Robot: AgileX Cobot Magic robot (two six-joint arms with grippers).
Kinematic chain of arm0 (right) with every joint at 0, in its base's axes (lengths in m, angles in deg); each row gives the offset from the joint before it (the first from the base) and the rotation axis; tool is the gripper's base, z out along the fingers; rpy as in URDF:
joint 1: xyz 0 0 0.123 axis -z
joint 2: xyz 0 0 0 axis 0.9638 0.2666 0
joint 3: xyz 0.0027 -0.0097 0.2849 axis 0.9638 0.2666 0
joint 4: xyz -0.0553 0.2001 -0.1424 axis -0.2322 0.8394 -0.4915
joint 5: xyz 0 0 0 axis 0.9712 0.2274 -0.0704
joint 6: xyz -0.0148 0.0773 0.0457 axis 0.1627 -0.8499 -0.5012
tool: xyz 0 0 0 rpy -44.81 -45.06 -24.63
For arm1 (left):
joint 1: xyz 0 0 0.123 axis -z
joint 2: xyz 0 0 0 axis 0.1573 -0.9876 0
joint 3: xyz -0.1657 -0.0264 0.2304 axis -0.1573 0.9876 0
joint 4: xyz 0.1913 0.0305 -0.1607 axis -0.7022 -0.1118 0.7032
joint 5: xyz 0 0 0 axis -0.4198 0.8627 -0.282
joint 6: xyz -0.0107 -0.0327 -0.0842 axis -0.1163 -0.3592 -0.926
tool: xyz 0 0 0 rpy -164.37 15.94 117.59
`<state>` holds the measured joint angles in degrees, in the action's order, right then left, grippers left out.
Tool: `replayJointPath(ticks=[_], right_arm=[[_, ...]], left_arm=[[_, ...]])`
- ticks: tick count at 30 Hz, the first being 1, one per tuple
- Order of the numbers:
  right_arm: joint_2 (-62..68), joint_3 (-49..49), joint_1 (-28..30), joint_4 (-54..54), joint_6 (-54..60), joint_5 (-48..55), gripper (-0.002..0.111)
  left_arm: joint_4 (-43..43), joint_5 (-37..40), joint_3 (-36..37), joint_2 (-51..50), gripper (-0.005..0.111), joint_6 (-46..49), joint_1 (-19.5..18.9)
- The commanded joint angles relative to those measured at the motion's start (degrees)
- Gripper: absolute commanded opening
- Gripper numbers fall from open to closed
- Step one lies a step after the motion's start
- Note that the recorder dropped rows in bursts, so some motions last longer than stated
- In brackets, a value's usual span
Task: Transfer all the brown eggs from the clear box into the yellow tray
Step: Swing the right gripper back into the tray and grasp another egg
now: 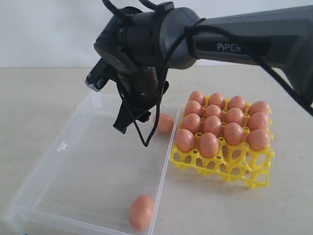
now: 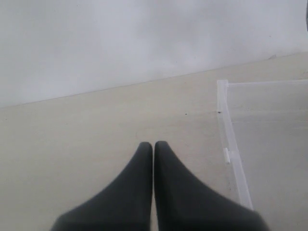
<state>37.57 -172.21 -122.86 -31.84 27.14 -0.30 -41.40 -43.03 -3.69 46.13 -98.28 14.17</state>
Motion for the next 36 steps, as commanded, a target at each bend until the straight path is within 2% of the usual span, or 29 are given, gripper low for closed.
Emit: replayJointPath(ticks=[1, 11, 29, 31, 33, 36], right_arm=[[1.35, -0.38, 1.50, -0.27, -1.30, -2.40, 0.050], [4.00, -0.38, 2.64, 1.33, -2.54, -2.63, 0.050], [6.88, -0.38, 2.64, -2.81, -3.59, -4.24, 0.050], [6.88, -0.38, 2.64, -2.81, -3.73, -3.35, 0.053], [6.88, -0.38, 2.64, -4.12, -4.92, -3.57, 0.062], [6.88, -0.38, 2.64, -6.27, -8.18, -4.13, 0.062]], left_arm=[[0.22, -0.39, 0.17, 0.03, 0.001, -0.39, 0.11], [0.22, -0.39, 0.17, 0.03, 0.001, -0.39, 0.11], [0.22, -0.39, 0.17, 0.03, 0.001, -0.39, 0.11], [0.22, -0.39, 0.17, 0.03, 0.001, -0.39, 0.11], [0.22, -0.39, 0.17, 0.03, 0.001, -0.39, 0.11], [0.22, -0.39, 0.17, 0.03, 0.001, -0.39, 0.11]])
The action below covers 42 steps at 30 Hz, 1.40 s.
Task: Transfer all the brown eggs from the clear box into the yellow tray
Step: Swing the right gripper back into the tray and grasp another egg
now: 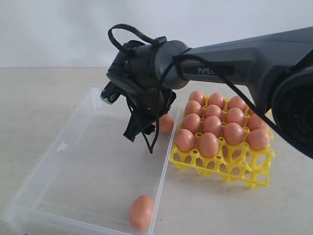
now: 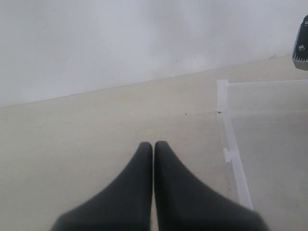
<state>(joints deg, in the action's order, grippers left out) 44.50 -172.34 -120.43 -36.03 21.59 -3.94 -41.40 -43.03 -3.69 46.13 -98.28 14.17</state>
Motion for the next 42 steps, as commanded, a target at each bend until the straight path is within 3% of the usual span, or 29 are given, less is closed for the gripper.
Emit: replayJointPath(ticks=[1, 15, 26, 29, 32, 39, 42], right_arm=[[-0.05, -0.25, 0.21, -2.08, -2.62, -0.49, 0.062], [0.81, -0.25, 2.02, -0.92, -10.37, -1.73, 0.062], [3.22, -0.25, 3.36, 1.94, -10.17, -2.92, 0.062], [3.58, -0.25, 3.36, 2.07, -10.17, -2.80, 0.044], [3.70, -0.25, 3.36, 2.19, -10.17, -2.56, -0.001], [1.28, -0.25, 2.45, 2.86, -6.61, -4.74, 0.000], [-2.34, -0.25, 1.45, 8.37, -10.91, -11.75, 0.000]], left_arm=[[0.22, -0.39, 0.17, 0.03, 0.001, -0.39, 0.11], [0.22, -0.39, 0.17, 0.03, 0.001, -0.39, 0.11], [0.22, -0.39, 0.17, 0.03, 0.001, -0.39, 0.11], [0.22, -0.39, 0.17, 0.03, 0.001, -0.39, 0.11], [0.22, -0.39, 0.17, 0.03, 0.001, -0.39, 0.11], [0.22, -0.39, 0.17, 0.03, 0.001, -0.39, 0.11], [0.22, -0.39, 0.17, 0.03, 0.001, -0.39, 0.11]])
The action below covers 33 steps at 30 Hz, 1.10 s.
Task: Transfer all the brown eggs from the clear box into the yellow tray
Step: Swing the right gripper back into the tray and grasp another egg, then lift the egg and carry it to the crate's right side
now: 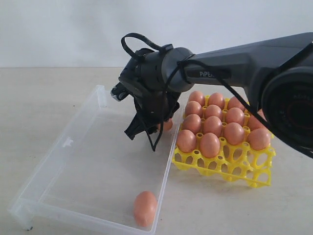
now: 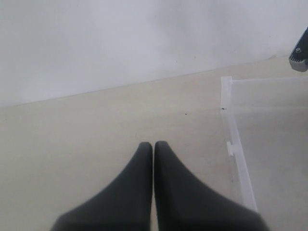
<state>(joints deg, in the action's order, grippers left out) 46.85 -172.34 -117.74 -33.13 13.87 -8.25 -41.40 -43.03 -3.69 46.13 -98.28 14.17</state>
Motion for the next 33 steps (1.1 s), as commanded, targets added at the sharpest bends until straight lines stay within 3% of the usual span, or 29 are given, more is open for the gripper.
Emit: replayJointPath(ticks=[1, 6, 11, 12, 15, 18, 20, 22, 25, 28, 30, 33], right_arm=[[-5.87, 0.21, -1.24, 8.04, -6.97, -11.08, 0.000], [-12.90, 13.23, -0.70, 8.63, -23.50, -35.07, 0.000], [-23.27, 39.52, -0.30, 9.39, -14.42, -85.00, 0.000], [-24.54, 43.43, 0.18, 11.46, -12.32, -91.21, 0.000], [-28.56, 54.68, 1.73, 31.05, -5.44, -101.85, 0.000], [-32.02, 63.62, 4.60, 64.16, -2.61, -108.69, 0.000], [-34.00, 68.32, 6.66, 79.20, -2.99, -113.58, 0.000], [-35.81, 72.80, 9.59, 83.21, -2.99, -120.46, 0.000], [-39.03, 80.04, 14.93, 74.85, -3.11, -121.39, 0.000], [-42.25, 84.09, 25.27, 57.83, -7.59, -121.26, 0.000], [-42.45, 83.58, 35.08, 38.33, -12.12, -118.35, 0.000], [-42.45, 79.12, 51.78, -12.26, -26.54, -117.63, 0.000]], left_arm=[[0.22, -0.39, 0.17, 0.03, 0.001, -0.39, 0.11], [0.22, -0.39, 0.17, 0.03, 0.001, -0.39, 0.11], [0.22, -0.39, 0.17, 0.03, 0.001, -0.39, 0.11], [0.22, -0.39, 0.17, 0.03, 0.001, -0.39, 0.11], [0.22, -0.39, 0.17, 0.03, 0.001, -0.39, 0.11], [0.22, -0.39, 0.17, 0.03, 0.001, -0.39, 0.11], [0.22, -0.39, 0.17, 0.03, 0.001, -0.39, 0.11], [0.22, -0.39, 0.17, 0.03, 0.001, -0.39, 0.11], [0.22, -0.39, 0.17, 0.03, 0.001, -0.39, 0.11], [0.22, -0.39, 0.17, 0.03, 0.001, -0.39, 0.11], [0.22, -0.39, 0.17, 0.03, 0.001, -0.39, 0.11], [0.22, -0.39, 0.17, 0.03, 0.001, -0.39, 0.11]])
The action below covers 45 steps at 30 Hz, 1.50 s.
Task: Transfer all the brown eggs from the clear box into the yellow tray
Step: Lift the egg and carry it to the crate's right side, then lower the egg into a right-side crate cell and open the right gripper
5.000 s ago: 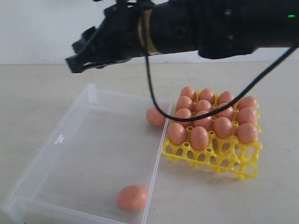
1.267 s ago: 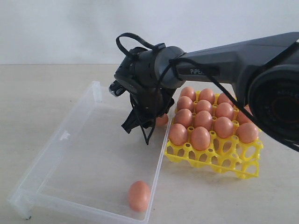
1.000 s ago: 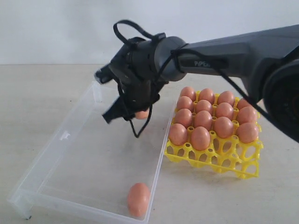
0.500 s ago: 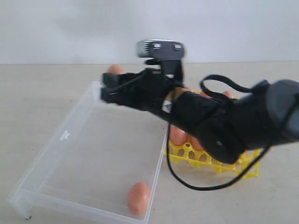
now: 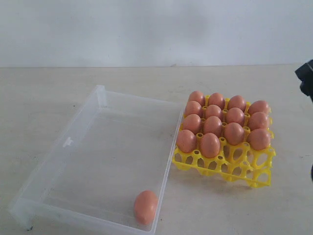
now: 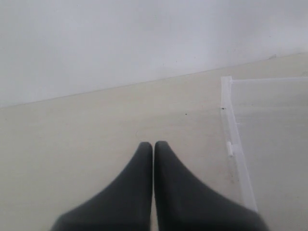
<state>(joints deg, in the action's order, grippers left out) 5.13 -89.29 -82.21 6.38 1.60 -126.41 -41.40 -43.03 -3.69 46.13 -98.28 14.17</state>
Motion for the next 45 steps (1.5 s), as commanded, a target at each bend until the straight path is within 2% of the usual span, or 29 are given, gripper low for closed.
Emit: replayJointPath(ticks=[1, 2, 3, 5, 8, 11, 13, 16, 19, 21, 23, 26, 41, 45], right_arm=[[-0.73, -5.54, 19.25, -63.98, -18.34, -0.52, 0.000], [-0.73, -7.34, 21.79, -75.80, -22.69, -2.14, 0.000], [-0.73, -7.61, 22.07, -77.86, -24.00, -2.95, 0.000], [-0.73, -7.15, 20.89, -77.11, -22.43, -2.01, 0.000], [-0.62, -7.15, 15.90, -77.11, -22.10, 6.53, 0.000], [0.83, -7.15, 7.49, -73.15, -17.81, 15.19, 0.000], [1.89, -7.29, 3.85, -68.76, -12.81, 19.59, 0.000], [2.26, -7.29, 2.28, -60.26, -9.36, 25.32, 0.000], [2.56, -7.29, 2.43, -57.63, -9.77, 27.27, 0.000], [3.94, -6.46, 2.15, -57.98, -9.54, 25.29, 0.000], [6.32, -4.77, 1.83, -56.57, -4.51, 20.66, 0.000], [9.18, -2.73, 1.83, -50.25, 0.98, 15.62, 0.000], [9.98, -2.48, 1.83, -49.91, 2.53, 17.36, 0.000], [9.98, -2.48, 1.83, -49.78, 2.39, 17.36, 0.009]], left_arm=[[0.22, -0.39, 0.17, 0.03, 0.001, -0.39, 0.11], [0.22, -0.39, 0.17, 0.03, 0.001, -0.39, 0.11], [0.22, -0.39, 0.17, 0.03, 0.001, -0.39, 0.11], [0.22, -0.39, 0.17, 0.03, 0.001, -0.39, 0.11], [0.22, -0.52, 0.17, 0.03, 0.001, -0.39, 0.11], [0.22, -0.52, 0.17, 0.03, 0.001, -0.39, 0.11], [0.22, -0.52, 0.17, 0.03, 0.001, -0.39, 0.11], [0.22, -0.52, 0.17, 0.03, 0.001, -0.39, 0.11], [0.22, -0.52, 0.17, 0.03, 0.001, -0.39, 0.11], [0.22, -0.52, 0.17, 0.03, 0.001, -0.39, 0.11], [0.22, -0.52, 0.17, 0.03, 0.001, -0.39, 0.11], [0.22, -0.52, 0.17, 0.03, 0.001, -0.39, 0.11], [0.22, -0.52, 0.17, 0.03, 0.001, -0.39, 0.11], [0.22, -0.52, 0.17, 0.03, 0.001, -0.39, 0.11]])
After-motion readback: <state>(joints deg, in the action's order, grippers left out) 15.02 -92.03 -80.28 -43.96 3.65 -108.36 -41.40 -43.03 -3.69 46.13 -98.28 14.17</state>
